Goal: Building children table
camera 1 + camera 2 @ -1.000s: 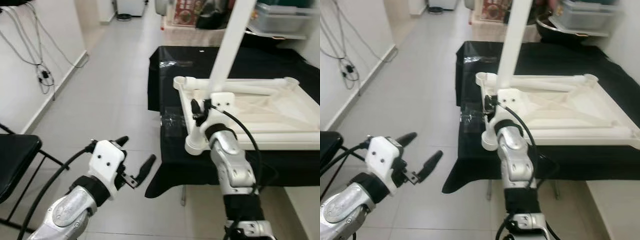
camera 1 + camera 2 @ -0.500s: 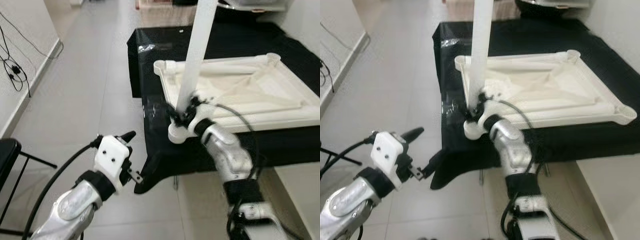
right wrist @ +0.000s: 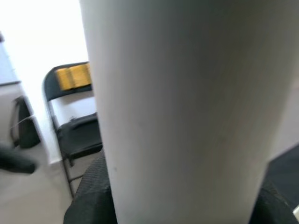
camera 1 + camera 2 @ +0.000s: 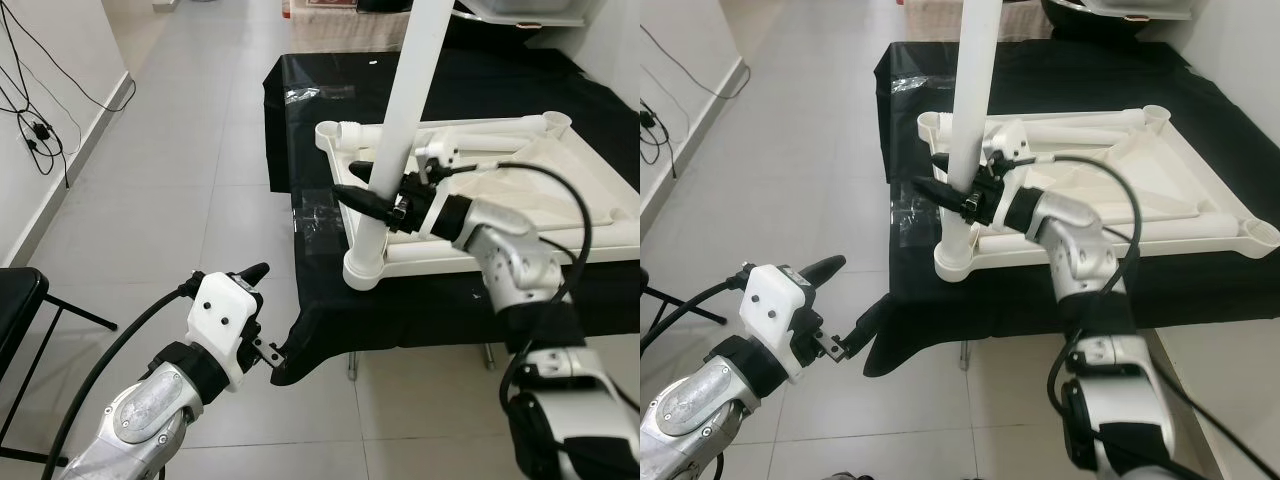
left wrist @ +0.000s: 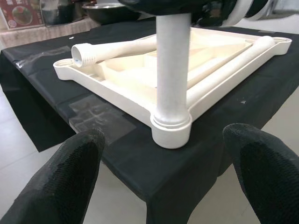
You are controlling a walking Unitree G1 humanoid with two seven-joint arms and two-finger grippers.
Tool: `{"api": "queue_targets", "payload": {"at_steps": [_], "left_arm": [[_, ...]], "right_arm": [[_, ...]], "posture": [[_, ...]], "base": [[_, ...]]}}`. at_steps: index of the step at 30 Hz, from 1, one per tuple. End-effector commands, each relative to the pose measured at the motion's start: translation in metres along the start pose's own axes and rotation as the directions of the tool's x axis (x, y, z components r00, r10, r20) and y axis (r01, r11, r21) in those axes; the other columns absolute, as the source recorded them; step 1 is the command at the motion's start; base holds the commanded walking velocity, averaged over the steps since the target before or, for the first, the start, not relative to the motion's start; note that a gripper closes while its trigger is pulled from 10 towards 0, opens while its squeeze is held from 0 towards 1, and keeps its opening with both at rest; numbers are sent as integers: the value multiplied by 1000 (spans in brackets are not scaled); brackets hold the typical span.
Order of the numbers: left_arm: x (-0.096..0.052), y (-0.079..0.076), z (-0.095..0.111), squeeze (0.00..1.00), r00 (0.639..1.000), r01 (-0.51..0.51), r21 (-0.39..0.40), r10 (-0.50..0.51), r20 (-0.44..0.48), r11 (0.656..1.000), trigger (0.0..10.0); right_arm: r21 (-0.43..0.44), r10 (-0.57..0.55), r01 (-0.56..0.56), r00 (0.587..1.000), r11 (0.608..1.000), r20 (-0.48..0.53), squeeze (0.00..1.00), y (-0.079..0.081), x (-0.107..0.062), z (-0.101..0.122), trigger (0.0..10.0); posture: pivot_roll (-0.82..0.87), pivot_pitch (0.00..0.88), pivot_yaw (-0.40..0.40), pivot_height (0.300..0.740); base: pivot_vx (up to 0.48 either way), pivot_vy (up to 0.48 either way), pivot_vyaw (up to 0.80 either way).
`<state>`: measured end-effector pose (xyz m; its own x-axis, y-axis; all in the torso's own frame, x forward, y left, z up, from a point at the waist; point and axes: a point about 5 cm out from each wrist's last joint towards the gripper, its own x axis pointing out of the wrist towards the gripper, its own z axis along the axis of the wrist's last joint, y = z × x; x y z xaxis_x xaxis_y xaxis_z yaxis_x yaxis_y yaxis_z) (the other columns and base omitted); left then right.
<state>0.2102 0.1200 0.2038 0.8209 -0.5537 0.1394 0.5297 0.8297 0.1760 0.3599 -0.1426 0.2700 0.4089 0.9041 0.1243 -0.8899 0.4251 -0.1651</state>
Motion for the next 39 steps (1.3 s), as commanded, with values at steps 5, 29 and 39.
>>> {"api": "queue_targets", "payload": {"at_steps": [5,29,39], "left_arm": [[-3,1,1,0,1000,-11,14,11,-12,1000,10000],[2,9,2,0,1000,-13,35,13,-3,999,10000],[3,7,2,0,1000,-10,30,10,-3,1000,10000]], "right_arm": [[11,164,-164,986,986,22,0,6,6,7,0],[-18,-693,701,700,713,-174,0,64,59,-66,10000],[11,-316,316,946,949,67,1000,46,48,-23,10000]], "posture": [[196,178,-57,740],[182,164,-48,740],[176,174,-47,740]], "base": [[0,0,0],[0,0,0],[0,0,0]]}}
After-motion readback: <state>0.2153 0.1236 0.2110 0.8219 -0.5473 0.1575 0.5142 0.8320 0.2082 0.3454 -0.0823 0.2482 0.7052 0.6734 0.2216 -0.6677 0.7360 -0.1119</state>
